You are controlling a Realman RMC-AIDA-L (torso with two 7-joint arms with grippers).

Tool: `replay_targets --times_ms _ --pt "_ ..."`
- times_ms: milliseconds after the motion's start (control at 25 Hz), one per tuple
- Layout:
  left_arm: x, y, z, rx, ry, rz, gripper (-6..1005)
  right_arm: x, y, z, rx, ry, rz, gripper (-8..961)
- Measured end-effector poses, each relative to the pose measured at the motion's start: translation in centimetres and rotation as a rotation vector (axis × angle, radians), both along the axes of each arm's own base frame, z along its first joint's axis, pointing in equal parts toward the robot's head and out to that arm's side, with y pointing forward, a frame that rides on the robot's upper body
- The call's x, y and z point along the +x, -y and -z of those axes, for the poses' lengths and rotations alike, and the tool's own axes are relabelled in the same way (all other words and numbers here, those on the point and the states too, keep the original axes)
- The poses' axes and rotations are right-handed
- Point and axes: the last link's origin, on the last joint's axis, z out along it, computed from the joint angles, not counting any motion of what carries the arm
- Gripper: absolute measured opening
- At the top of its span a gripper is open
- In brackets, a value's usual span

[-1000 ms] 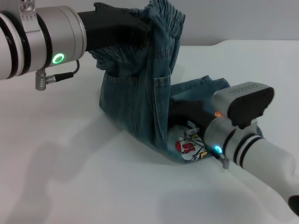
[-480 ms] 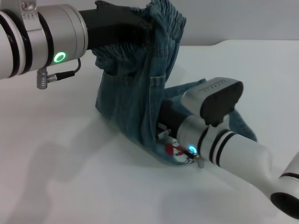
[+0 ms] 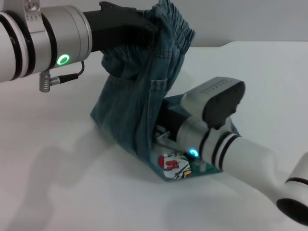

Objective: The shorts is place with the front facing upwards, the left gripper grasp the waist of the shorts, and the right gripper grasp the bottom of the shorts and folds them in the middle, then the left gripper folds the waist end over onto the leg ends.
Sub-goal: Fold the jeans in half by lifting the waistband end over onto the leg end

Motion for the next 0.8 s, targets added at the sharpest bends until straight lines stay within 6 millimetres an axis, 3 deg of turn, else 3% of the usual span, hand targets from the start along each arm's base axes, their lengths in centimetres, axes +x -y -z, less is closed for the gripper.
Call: replay_targets --times_ms 360,600,800 --pt "-0.2 -0.2 0.0 0.002 0.000 -0.006 107 6.1 -3.6 -4.6 0.207 0.037 0.183 -2" --pt "-0.3 -0.4 0.1 0.005 0.004 -0.011 106 7.9 -4.3 -6.1 0.259 0.042 0.239 -2" --pt "-0.3 -0.5 0.2 0.009 0.008 -0.011 106 8.7 -4.1 -5.9 0.250 0.071 0.255 -2"
